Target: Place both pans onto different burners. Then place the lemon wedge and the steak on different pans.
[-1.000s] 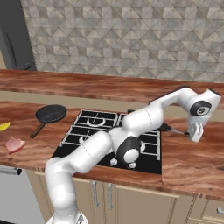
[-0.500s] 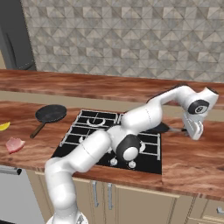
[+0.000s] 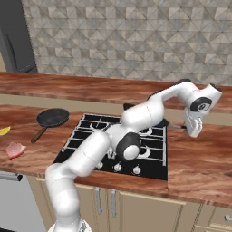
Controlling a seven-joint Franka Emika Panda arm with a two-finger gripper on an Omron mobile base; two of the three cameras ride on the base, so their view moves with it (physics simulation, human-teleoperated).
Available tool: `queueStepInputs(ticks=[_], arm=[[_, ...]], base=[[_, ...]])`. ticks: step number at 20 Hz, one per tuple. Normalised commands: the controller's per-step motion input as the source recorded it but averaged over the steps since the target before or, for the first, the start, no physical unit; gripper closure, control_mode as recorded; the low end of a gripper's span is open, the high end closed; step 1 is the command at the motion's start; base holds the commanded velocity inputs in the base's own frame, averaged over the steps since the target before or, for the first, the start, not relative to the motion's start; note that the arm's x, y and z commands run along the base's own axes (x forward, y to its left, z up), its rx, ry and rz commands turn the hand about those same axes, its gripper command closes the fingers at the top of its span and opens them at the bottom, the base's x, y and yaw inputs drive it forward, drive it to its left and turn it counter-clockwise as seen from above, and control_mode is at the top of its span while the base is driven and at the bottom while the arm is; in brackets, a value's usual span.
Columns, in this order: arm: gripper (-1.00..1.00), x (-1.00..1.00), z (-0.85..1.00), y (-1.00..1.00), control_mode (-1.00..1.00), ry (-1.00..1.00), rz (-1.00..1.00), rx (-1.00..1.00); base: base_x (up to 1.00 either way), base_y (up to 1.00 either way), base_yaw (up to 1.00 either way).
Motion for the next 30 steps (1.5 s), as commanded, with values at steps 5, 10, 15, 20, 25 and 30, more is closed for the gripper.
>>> queueStepInputs(ticks=[5, 10, 15, 20, 25, 30], arm=[[1.00, 0.00, -0.22, 0.54, -1.00, -0.11, -0.11, -0.27], [1.00, 0.02, -0.08, 0.18, -1.00, -0.05, -0.03, -0.17], [1.00, 0.09, 0.13, -0.10, -1.00, 0.00, 0.00, -0.01], [1.00, 0.00, 0.00, 0.00, -1.00, -0.02, 0.00, -0.05], [1.00, 0.00, -0.06, 0.00, -1.00, -0.10, 0.00, -0.09], [1.00, -0.16, -0.14, 0.00, -1.00, -0.12, 0.00, -0.12]], base=[[0.00, 0.00, 0.00], [0.00, 0.00, 0.00], [0.00, 0.00, 0.00], [0.00, 0.00, 0.00], [0.00, 0.00, 0.00], [0.00, 0.00, 0.00]])
